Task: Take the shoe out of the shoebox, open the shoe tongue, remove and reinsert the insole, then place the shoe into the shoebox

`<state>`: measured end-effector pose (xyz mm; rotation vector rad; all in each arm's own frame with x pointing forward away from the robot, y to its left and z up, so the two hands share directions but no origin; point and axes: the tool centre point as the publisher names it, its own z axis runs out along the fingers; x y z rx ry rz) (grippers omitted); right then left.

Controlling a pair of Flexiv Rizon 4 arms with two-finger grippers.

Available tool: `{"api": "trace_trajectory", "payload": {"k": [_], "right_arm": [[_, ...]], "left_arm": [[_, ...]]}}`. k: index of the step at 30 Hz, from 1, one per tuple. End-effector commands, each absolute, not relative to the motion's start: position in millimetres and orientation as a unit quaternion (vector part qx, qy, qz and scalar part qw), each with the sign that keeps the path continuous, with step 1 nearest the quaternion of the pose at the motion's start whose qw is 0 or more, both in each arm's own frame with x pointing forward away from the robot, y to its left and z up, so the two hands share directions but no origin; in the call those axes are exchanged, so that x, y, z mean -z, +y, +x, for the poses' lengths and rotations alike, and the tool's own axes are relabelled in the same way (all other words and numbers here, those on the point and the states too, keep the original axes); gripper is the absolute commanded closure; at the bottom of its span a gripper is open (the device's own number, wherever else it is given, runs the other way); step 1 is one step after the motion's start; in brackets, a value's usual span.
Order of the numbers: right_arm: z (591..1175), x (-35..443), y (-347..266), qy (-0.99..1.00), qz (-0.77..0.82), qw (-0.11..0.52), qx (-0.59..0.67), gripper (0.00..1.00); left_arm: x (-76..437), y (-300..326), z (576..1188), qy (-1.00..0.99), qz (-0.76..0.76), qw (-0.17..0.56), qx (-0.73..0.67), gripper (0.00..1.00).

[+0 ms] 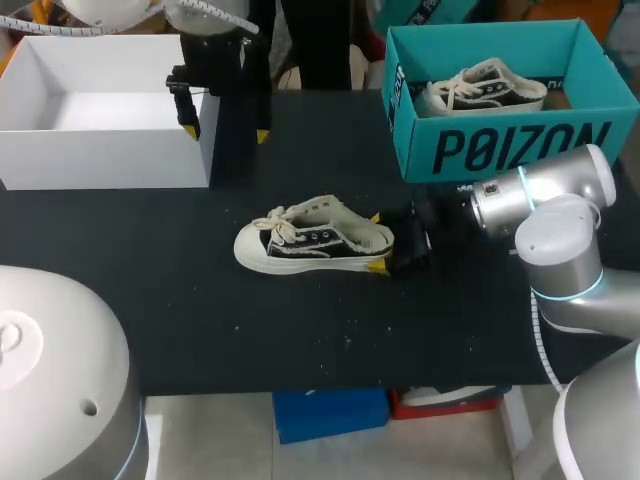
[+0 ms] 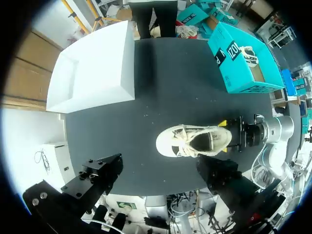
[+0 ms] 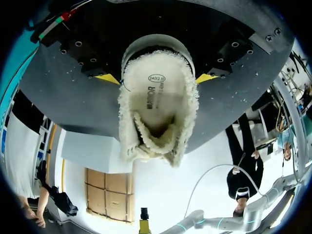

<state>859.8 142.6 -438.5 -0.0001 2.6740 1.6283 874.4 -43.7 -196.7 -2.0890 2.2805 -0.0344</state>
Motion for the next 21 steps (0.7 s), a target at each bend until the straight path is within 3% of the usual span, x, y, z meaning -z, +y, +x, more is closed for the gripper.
{"api": "trace_trajectory", "payload": {"k": [1, 10, 21], "right_arm": [[861.2, 441.7, 144.4, 0.854, 0.001, 0.007, -0.520, 1.00], [861.2, 441.7, 144.4, 0.854, 0.001, 0.007, -0.520, 1.00], [861.2, 441.7, 144.4, 0.854, 0.001, 0.007, -0.520, 1.00]], "left_arm": [[197.2, -41.6, 873.8, 0.737, -0.675, 0.024, 0.015, 0.00], [192.9, -45.1, 871.6, 0.726, -0.685, 0.055, 0.017, 0.00], [225.3, -111.6, 843.2, 0.727, -0.681, 0.085, -0.018, 0.00]]}}
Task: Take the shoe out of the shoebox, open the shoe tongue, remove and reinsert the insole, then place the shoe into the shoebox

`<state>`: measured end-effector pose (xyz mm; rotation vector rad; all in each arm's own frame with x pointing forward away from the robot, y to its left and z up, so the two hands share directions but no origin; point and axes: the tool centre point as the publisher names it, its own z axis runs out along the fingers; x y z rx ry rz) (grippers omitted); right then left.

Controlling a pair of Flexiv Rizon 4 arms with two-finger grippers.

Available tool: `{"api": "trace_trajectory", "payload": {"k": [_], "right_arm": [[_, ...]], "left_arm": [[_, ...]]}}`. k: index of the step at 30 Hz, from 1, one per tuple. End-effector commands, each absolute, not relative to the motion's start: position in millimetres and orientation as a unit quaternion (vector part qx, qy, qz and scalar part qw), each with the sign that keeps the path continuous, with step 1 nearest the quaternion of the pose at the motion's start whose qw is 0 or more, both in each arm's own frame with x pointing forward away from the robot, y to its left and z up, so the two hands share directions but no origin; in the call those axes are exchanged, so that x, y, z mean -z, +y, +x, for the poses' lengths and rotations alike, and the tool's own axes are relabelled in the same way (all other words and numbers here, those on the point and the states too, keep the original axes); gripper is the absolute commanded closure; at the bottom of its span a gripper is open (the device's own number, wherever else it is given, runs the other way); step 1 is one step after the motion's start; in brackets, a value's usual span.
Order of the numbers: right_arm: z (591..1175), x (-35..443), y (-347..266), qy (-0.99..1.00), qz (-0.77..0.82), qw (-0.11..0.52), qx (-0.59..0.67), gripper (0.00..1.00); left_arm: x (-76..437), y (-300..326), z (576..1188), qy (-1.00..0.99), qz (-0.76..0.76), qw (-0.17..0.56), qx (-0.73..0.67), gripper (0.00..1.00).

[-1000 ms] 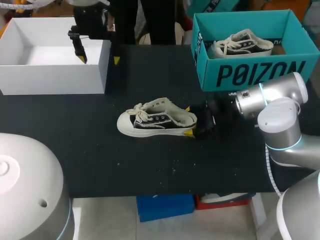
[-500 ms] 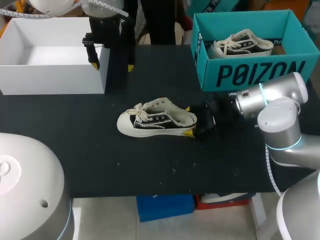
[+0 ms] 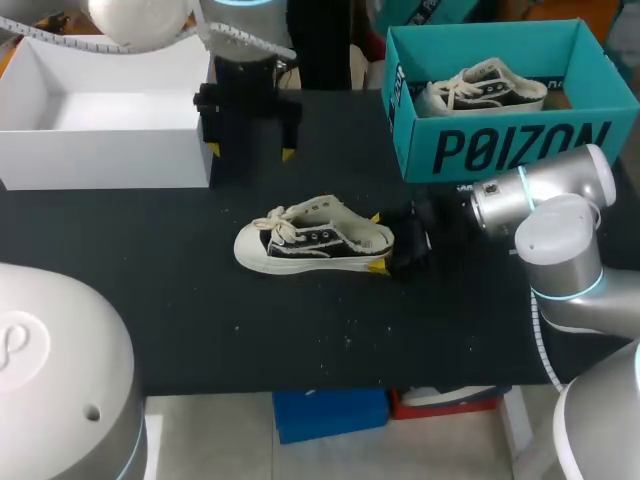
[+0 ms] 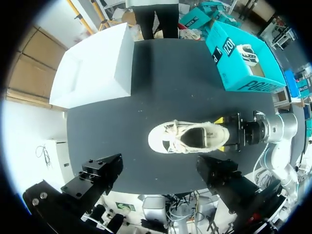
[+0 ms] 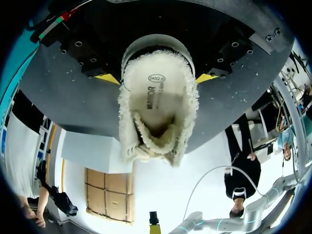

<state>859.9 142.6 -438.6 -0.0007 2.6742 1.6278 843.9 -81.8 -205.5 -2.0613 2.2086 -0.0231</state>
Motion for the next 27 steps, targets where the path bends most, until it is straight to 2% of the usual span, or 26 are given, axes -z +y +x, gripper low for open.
{"api": "trace_trajectory", "payload": {"k": [1, 12, 27], "right_arm": [[861.2, 441.7, 144.4, 0.854, 0.001, 0.007, -0.520, 1.00], [861.2, 441.7, 144.4, 0.854, 0.001, 0.007, -0.520, 1.00], [861.2, 441.7, 144.4, 0.854, 0.001, 0.007, -0.520, 1.00]], "left_arm": [[230.2, -118.4, 842.0, 0.731, -0.677, 0.086, -0.021, 0.00], [274.1, -170.0, 835.0, 0.739, -0.663, 0.108, -0.062, 0.00], [321.0, -178.7, 839.9, 0.720, -0.670, 0.135, -0.123, 0.00]]}}
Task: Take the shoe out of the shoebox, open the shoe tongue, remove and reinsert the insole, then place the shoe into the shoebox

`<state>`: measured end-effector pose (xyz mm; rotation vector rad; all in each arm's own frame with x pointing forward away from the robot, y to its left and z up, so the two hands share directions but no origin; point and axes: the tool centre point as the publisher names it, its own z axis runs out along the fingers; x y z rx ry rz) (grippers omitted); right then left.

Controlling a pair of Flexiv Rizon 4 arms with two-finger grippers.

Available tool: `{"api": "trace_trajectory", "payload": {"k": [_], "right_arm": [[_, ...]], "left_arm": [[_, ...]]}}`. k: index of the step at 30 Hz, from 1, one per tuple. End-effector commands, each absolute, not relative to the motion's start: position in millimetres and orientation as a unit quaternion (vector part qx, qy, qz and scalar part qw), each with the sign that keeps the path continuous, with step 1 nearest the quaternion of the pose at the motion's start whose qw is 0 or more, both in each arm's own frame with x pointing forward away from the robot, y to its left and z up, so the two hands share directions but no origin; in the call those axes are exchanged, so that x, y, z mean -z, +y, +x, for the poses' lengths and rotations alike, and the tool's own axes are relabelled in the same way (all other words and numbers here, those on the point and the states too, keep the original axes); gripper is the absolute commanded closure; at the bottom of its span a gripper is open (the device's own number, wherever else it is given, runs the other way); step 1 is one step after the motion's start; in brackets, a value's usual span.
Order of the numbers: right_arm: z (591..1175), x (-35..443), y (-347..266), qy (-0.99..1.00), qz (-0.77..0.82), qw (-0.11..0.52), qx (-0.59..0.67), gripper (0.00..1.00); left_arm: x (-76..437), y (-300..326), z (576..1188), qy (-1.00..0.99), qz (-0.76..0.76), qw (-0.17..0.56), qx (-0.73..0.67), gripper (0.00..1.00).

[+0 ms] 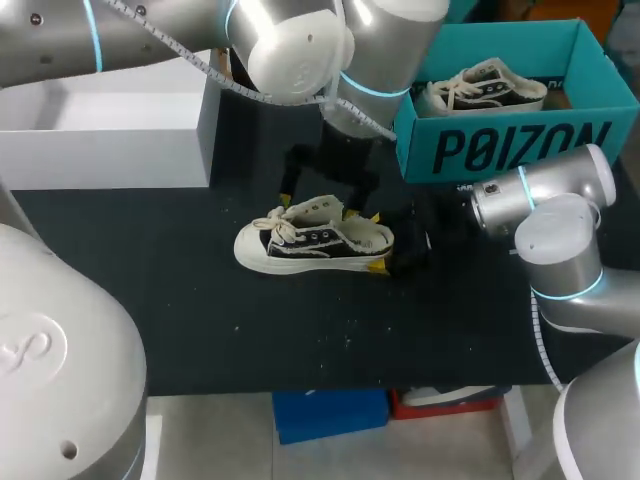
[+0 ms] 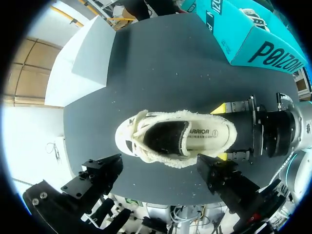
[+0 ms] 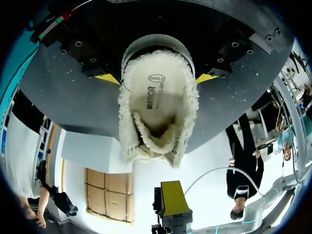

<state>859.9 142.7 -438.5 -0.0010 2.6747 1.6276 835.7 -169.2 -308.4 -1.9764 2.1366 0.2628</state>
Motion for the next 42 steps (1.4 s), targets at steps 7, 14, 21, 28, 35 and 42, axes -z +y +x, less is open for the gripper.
{"api": "trace_trajectory", "payload": {"k": [7, 14, 21, 28, 35, 42], "right_arm": [[861.2, 441.7, 144.4, 0.854, 0.001, 0.007, -0.520, 1.00], [861.2, 441.7, 144.4, 0.854, 0.001, 0.007, -0.520, 1.00], [861.2, 441.7, 144.4, 0.854, 0.001, 0.007, -0.520, 1.00], [861.2, 441.7, 144.4, 0.854, 0.001, 0.007, -0.520, 1.00], [861.2, 441.7, 144.4, 0.854, 0.001, 0.007, -0.520, 1.00], [861.2, 441.7, 144.4, 0.854, 0.001, 0.007, -0.520, 1.00]], "left_arm": [[335.5, -170.8, 841.8, 0.710, -0.675, 0.137, -0.147, 0.00], [351.3, -172.8, 845.0, 0.708, -0.674, 0.142, -0.155, 0.00], [362.3, -178.7, 845.3, 0.711, -0.668, 0.147, -0.165, 0.00], [368.8, -174.6, 848.2, 0.704, -0.670, 0.151, -0.179, 0.60], [372.1, -171.0, 851.7, 0.707, -0.664, 0.156, -0.187, 1.00], [373.7, -170.2, 850.1, 0.711, -0.659, 0.155, -0.189, 1.00]]}}
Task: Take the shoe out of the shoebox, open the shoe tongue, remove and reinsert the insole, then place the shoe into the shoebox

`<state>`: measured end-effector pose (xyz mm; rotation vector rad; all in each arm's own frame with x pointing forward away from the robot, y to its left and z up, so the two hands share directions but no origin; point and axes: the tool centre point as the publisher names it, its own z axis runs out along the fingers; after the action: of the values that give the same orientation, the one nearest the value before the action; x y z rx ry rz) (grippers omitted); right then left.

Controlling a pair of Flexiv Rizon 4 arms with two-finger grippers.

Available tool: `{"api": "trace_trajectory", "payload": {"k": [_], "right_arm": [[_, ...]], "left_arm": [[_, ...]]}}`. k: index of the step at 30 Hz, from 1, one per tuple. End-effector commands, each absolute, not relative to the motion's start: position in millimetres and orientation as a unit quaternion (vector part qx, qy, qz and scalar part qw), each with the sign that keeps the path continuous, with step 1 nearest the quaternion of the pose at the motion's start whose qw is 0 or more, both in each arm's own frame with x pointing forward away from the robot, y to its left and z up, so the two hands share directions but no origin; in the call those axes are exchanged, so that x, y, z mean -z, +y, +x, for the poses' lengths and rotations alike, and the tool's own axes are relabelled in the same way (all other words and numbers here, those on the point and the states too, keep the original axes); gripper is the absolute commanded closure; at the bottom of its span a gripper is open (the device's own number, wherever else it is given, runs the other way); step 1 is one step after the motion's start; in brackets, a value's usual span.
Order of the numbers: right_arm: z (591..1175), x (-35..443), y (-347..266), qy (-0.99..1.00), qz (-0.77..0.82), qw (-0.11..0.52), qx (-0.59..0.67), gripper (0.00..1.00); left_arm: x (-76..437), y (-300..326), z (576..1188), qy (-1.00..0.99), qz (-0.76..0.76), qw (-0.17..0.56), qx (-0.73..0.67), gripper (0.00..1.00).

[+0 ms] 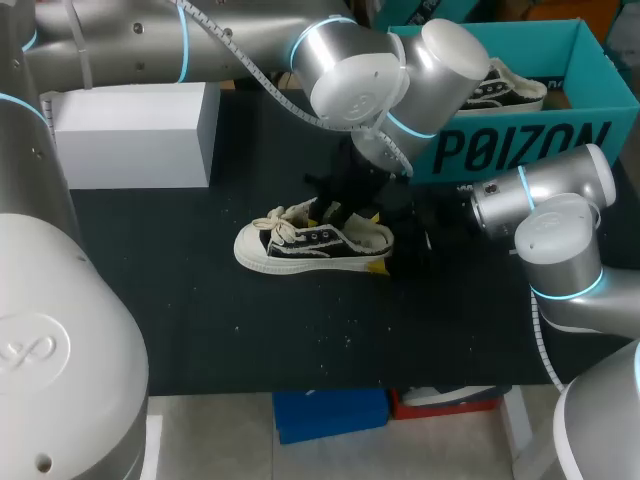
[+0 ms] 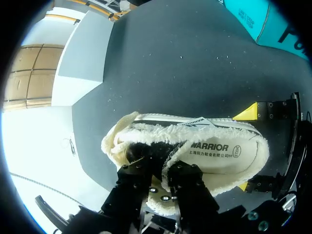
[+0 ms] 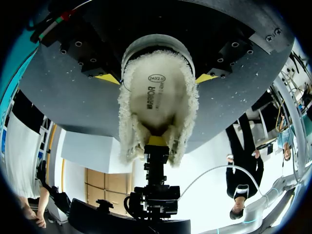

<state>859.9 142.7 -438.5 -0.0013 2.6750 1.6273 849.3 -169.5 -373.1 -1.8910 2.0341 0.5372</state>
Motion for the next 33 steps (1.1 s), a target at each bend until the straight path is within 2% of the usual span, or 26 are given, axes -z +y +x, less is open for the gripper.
{"api": "trace_trajectory", "payload": {"k": [1, 15, 33], "right_arm": [[861.2, 441.7, 144.4, 0.854, 0.001, 0.007, -0.520, 1.00], [861.2, 441.7, 144.4, 0.854, 0.001, 0.007, -0.520, 1.00], [861.2, 441.7, 144.4, 0.854, 0.001, 0.007, -0.520, 1.00]], "left_arm": [[373.6, -170.2, 850.1, 0.711, -0.659, 0.156, -0.188, 1.00], [337.0, -179.9, 858.9, 0.720, -0.665, 0.136, -0.144, 1.00], [314.9, -107.7, 854.2, 0.691, -0.699, 0.131, -0.130, 1.00]]}}
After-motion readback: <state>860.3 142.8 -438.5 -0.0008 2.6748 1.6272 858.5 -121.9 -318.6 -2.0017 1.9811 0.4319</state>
